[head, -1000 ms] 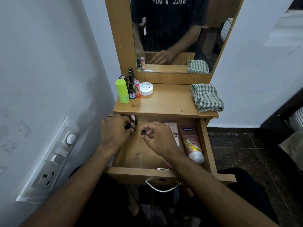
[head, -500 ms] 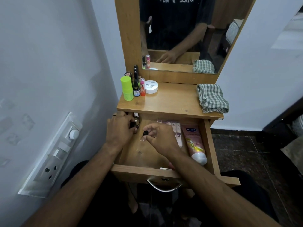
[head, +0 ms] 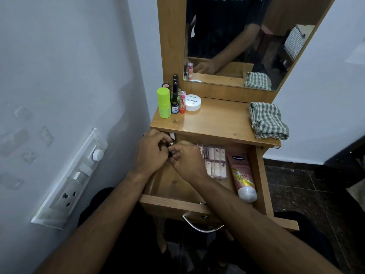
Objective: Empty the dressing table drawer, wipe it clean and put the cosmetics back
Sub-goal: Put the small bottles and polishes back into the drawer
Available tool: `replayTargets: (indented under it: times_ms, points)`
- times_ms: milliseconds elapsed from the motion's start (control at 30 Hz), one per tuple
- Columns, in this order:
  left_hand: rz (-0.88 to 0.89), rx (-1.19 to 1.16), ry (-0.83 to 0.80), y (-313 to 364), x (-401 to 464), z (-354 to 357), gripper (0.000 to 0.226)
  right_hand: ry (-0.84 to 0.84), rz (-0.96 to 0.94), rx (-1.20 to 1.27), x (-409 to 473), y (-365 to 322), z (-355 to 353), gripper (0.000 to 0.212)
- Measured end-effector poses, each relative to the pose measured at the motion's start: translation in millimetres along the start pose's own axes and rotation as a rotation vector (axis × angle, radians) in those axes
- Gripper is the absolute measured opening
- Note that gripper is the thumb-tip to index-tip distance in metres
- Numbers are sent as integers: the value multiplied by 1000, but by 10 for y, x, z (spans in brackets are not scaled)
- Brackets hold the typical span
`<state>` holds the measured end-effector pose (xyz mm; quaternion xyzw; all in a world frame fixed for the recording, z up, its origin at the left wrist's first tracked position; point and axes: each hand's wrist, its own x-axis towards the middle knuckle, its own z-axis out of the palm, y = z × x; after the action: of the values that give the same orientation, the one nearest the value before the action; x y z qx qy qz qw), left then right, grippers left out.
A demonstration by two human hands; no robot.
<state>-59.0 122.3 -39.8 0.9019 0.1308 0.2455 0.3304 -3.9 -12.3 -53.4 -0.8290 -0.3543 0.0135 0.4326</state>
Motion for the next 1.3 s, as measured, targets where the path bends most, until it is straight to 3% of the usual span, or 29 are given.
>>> replayTargets:
  times_ms: [300, 667, 967, 1133, 1300]
  points:
    - [70, 68, -8, 4, 0, 18, 27, 6, -49, -156, 86, 21, 92, 17]
    - [125, 130, 48, 76, -3, -47, 22, 31, 80, 240, 82, 64, 43, 31]
    - [157, 124, 191, 120, -47, -62, 21, 65, 52, 172, 14, 71, -30, 37]
    - [129, 55, 403, 276, 109, -197, 11, 79, 106, 205, 8, 92, -51, 36]
    - [-10, -7, 425, 345, 388, -291, 37, 136, 88, 167, 0, 58, -85, 22]
